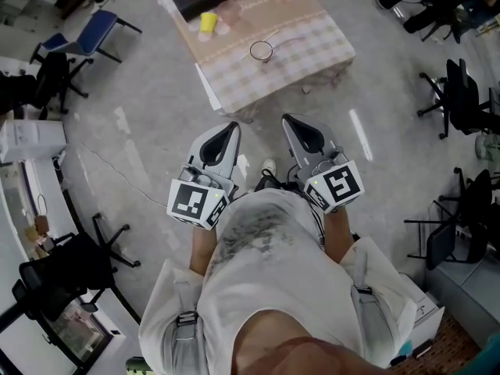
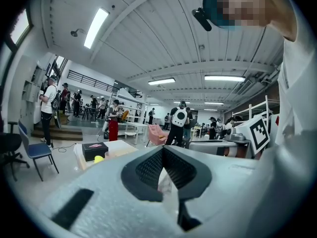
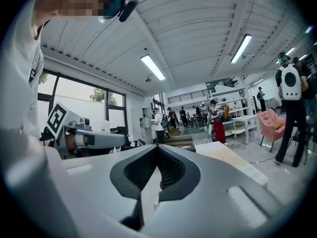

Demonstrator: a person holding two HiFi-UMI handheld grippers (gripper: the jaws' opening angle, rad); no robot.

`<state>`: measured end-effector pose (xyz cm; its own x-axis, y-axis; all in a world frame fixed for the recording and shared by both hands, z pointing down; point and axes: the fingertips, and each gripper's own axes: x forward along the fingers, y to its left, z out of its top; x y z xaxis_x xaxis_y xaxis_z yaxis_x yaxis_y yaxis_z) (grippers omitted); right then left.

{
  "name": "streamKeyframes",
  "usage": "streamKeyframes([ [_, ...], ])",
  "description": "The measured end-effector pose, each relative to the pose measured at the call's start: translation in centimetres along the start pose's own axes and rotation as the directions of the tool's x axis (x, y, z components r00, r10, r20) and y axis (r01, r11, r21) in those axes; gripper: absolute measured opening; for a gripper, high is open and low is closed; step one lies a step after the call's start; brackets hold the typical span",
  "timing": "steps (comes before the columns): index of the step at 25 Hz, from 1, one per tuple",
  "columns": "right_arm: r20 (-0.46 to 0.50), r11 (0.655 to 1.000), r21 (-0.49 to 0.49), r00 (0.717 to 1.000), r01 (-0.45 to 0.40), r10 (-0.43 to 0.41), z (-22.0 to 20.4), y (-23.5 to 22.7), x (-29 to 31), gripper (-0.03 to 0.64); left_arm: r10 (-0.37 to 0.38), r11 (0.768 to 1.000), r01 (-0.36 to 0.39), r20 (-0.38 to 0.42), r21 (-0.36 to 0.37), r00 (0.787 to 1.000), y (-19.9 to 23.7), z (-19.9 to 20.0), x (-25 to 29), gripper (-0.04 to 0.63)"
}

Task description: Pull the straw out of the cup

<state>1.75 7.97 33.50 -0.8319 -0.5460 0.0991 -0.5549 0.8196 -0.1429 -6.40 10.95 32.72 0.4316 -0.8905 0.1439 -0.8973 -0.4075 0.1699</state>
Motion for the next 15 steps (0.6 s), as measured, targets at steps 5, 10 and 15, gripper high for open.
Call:
streamKeyframes([
  [5,0.020,1.000,-0.003,1.000,-0.015,0.015,0.8,-1.6,-0.1,0.009,0.013,1.000,-0.013,-0.011,0.024,1.000,-0.6,0.3,1.3,0.006],
  [10,0.030,1.000,0.008,0.999,-0.022,0.022,0.9,-2.6,-0.4,0.009,0.019,0.999,-0.018,-0.020,0.034,1.000,-1.0,0.6,2.2,0.006],
  [15,0.047,1.000,0.023,0.999,0.000,-0.001,1.3,-4.1,-0.8,0.009,-0.001,0.999,0.002,-0.038,0.051,0.999,-1.5,0.7,3.6,0.006],
])
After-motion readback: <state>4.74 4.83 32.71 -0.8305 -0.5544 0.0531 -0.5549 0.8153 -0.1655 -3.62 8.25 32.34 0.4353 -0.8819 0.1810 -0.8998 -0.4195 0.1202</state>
